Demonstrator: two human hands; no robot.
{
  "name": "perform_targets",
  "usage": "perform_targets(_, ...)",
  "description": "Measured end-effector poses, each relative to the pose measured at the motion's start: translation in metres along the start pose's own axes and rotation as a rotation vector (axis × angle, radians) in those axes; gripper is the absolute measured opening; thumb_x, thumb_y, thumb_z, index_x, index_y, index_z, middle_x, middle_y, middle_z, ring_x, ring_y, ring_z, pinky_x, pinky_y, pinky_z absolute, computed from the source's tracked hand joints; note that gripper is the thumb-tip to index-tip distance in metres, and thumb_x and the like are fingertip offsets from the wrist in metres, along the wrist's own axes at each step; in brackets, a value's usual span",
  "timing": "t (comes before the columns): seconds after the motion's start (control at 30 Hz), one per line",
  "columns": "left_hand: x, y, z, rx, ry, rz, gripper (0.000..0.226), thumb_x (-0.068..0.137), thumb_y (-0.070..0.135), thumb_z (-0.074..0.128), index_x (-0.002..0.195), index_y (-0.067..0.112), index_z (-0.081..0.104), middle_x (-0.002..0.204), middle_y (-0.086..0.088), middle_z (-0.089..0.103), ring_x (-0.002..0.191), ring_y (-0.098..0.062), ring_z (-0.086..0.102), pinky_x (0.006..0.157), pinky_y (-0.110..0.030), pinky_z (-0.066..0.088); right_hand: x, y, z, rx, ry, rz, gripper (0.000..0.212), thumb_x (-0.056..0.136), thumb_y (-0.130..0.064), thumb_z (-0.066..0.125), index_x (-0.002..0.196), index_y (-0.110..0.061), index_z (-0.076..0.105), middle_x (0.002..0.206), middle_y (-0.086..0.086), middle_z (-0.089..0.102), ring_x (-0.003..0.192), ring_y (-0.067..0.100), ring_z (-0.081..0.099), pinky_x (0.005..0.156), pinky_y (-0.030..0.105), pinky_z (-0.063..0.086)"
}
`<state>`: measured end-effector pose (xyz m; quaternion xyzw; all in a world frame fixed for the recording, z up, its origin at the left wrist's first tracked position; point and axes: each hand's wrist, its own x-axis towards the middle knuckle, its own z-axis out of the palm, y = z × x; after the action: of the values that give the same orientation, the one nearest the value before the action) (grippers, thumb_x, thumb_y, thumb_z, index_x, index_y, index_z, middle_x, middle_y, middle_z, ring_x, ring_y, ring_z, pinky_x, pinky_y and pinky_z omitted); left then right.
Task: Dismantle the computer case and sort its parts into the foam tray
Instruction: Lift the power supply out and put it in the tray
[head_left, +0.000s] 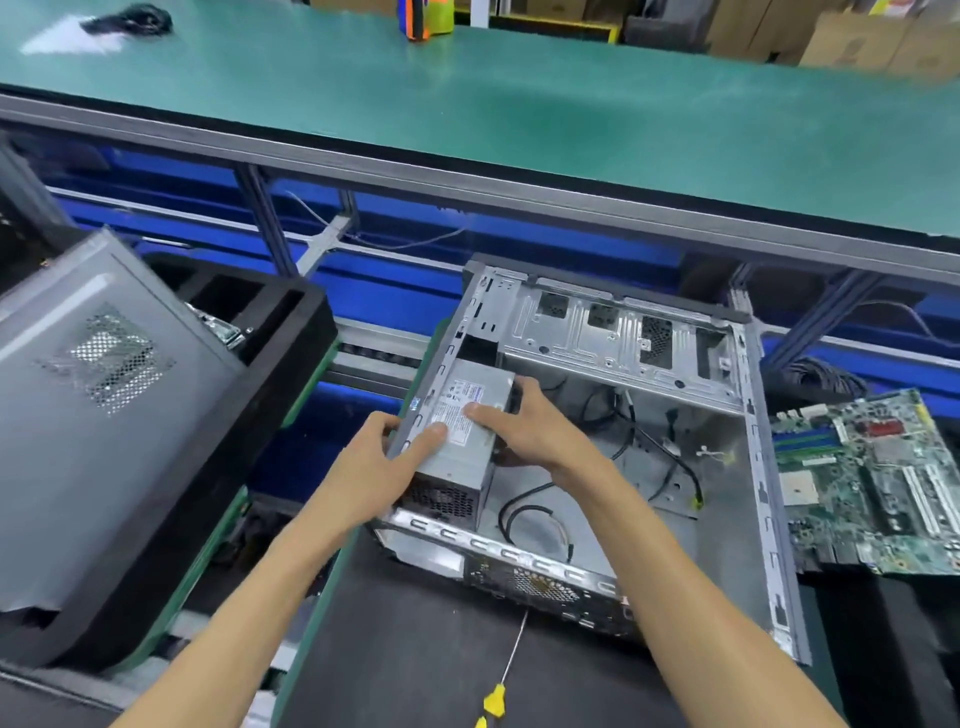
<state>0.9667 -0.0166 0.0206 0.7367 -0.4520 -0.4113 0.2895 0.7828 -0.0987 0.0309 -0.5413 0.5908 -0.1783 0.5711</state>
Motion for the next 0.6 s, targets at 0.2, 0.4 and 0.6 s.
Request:
perform_targets(0.2,-0.016,0.02,0.014,0.238,0.276,0.562,0.044,0.092,0.04,0.063,0.132,0.027,0.05,0.128,0.012,0.05,0.115,-0.009,0.047,0.106,-0.039,0.038,-0.009,0.016,-0.016,-0.034,-0.02,0.002,0.076,0.085,-0.05,0.076,0.143,-0.03,0.032,0.112,-0.001,0.071,0.094,0.021,0.074,0.09,0.044,0.061)
perform_targets(0.4,-0.03,0.045,0.035,0.586,0.117,0.577,0.058,0.098,0.052,0.05,0.147,0.023,0.041,0.141,0.005,0.054,0.132,-0.01,0.037,0.119,-0.028,0.011,-0.021,0.032,-0.051,0.28,-0.13,0.163,0.07,0.089,-0.037,0.077,0.143,-0.018,0.036,0.123,0.011,0.067,0.095,0.03,0.075,0.08,0.051,0.063)
perform_targets(0.6,-0.028,0.056,0.036,0.223,-0.296,0.434,0.037,0.103,0.046,0.041,0.137,0.038,0.052,0.136,0.018,0.059,0.124,0.003,0.051,0.107,-0.025,0.038,-0.026,0.036,-0.042,0.167,0.105,0.245,0.096,0.073,-0.074,0.072,0.13,0.0,0.052,0.1,0.004,0.054,0.084,0.02,0.053,0.064,0.033,0.047)
